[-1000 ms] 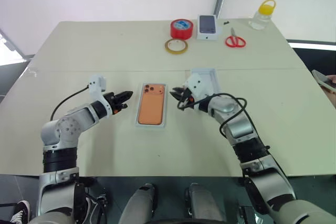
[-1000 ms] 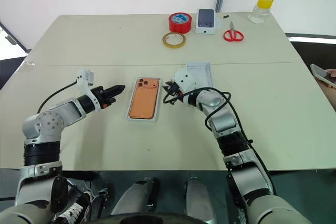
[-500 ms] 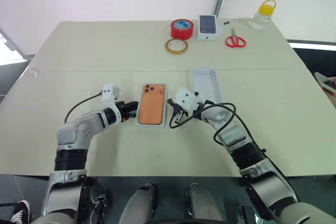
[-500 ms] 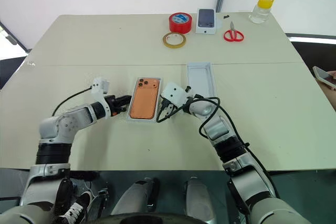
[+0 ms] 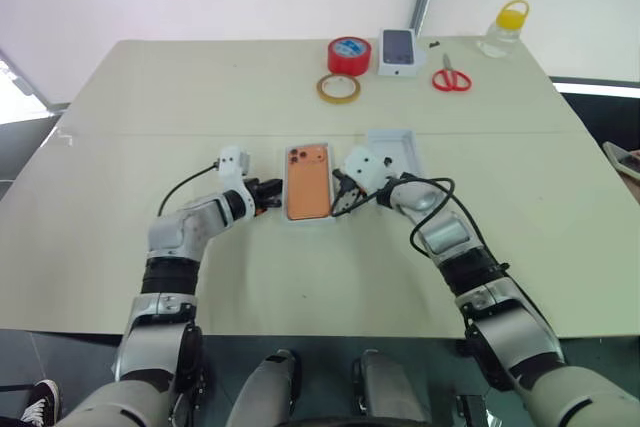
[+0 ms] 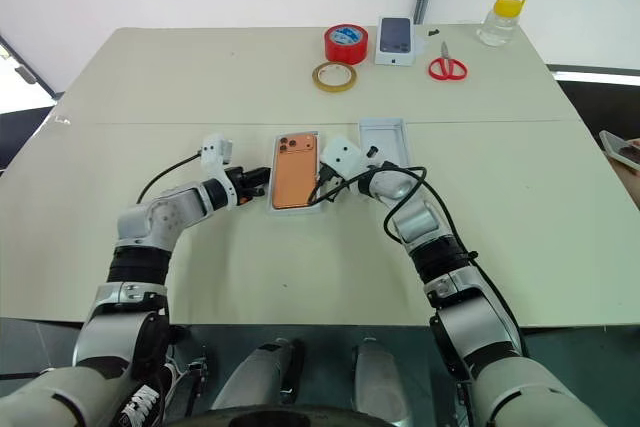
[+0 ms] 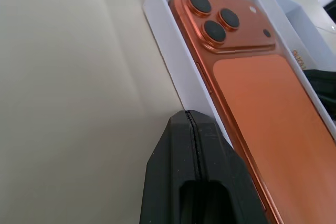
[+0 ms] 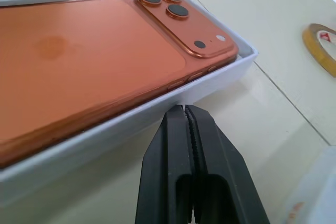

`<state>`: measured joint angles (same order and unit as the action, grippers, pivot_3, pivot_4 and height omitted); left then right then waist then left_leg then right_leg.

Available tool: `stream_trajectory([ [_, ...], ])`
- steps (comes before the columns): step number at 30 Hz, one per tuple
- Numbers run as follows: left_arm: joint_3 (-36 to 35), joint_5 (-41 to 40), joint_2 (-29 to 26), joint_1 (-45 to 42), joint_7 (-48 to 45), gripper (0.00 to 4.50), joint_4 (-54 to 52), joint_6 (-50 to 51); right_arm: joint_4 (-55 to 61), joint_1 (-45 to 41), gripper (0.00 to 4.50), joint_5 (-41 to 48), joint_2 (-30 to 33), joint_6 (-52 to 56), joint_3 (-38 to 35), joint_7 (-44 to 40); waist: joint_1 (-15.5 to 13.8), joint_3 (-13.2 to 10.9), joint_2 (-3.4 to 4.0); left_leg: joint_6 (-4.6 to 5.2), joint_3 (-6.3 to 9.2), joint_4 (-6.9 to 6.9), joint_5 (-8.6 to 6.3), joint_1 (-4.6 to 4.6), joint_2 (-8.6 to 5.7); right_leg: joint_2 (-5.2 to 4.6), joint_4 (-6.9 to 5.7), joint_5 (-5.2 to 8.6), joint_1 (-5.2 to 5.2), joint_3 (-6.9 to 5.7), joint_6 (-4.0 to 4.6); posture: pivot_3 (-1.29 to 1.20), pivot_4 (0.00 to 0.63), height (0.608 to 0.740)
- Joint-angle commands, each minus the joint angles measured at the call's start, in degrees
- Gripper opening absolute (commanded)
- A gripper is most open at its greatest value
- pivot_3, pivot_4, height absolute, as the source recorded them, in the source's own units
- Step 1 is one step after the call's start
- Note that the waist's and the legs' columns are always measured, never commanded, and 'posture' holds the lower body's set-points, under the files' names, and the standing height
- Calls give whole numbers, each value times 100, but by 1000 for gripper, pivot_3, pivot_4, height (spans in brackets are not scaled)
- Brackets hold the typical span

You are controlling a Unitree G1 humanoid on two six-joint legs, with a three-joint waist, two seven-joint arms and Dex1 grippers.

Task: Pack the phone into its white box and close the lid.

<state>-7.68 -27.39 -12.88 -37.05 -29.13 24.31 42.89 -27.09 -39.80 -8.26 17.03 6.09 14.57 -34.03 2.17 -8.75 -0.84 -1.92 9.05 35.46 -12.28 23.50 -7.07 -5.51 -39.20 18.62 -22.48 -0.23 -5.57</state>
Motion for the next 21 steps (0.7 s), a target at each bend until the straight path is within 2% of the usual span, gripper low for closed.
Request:
stream_trajectory([
  [1, 180, 62, 333, -392, -193, 0, 305, -226, 239, 10, 67, 37, 38, -201, -13, -113, -15, 0, 0, 0, 0, 0, 0, 0, 0, 0, 0, 0, 0, 0, 0, 0, 150, 740],
  [6, 272, 243, 711, -655, -330, 0, 754, -472, 521, 333, 67, 35, 286, -115, -87, -179, -39, 1, -1, 0, -1, 2, 0, 0, -1, 0, 2, 0, 3, -1, -1, 0, 150, 740],
  [14, 419, 355, 1308, -681, -464, 0, 787, -475, 710, 639, 67, 47, 703, -23, -319, -242, -159, -1, -5, 6, -1, 9, -4, 1, -6, -4, 11, 3, 14, -3, -6, 0, 150, 740],
  [21, 302, 538, 1610, -910, -403, 0, 1141, -730, 1292, 1041, 67, 62, 876, 300, -401, -339, -164, -1, -7, 13, -1, 17, -8, 1, -8, -5, 11, 8, 20, -4, -15, 0, 150, 740],
])
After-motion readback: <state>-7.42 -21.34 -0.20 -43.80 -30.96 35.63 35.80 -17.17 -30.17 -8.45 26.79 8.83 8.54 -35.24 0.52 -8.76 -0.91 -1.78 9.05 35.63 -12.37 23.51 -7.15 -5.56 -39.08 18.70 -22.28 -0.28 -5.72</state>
